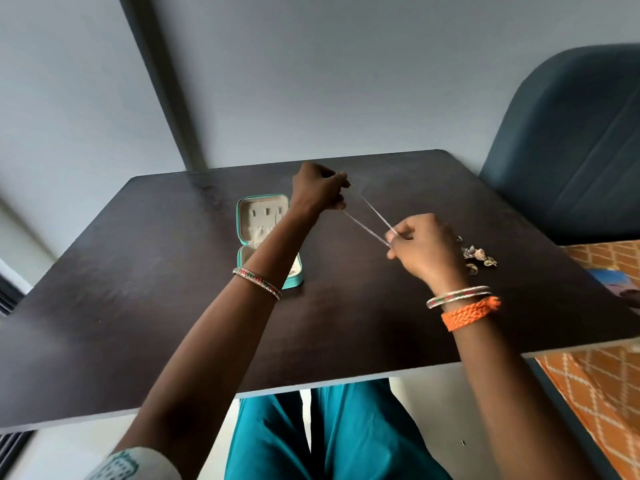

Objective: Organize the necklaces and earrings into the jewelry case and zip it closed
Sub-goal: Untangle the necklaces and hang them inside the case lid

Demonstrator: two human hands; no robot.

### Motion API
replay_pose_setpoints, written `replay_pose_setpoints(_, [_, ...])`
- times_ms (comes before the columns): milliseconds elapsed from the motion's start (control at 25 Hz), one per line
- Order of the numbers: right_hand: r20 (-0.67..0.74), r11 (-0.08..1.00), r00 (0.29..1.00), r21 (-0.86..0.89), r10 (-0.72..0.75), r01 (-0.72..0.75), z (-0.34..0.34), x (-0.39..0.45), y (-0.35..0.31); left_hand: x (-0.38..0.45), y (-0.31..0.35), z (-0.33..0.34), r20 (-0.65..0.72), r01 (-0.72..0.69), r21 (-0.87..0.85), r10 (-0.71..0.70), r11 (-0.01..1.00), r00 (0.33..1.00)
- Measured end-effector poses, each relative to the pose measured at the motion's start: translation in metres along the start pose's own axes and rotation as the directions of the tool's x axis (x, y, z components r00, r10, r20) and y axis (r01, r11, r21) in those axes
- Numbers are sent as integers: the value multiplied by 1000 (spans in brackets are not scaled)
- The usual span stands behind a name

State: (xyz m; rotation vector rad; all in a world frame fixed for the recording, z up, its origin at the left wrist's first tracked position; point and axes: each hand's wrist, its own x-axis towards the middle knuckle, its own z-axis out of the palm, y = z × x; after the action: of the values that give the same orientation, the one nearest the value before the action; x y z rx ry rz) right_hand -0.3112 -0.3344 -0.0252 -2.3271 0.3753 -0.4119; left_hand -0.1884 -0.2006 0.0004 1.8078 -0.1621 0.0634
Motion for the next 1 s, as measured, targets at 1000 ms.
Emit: replay_pose_setpoints(1000, [158, 920, 985, -369, -75, 129, 25, -42, 31, 47, -70, 60, 42, -31, 621, 7, 783, 999])
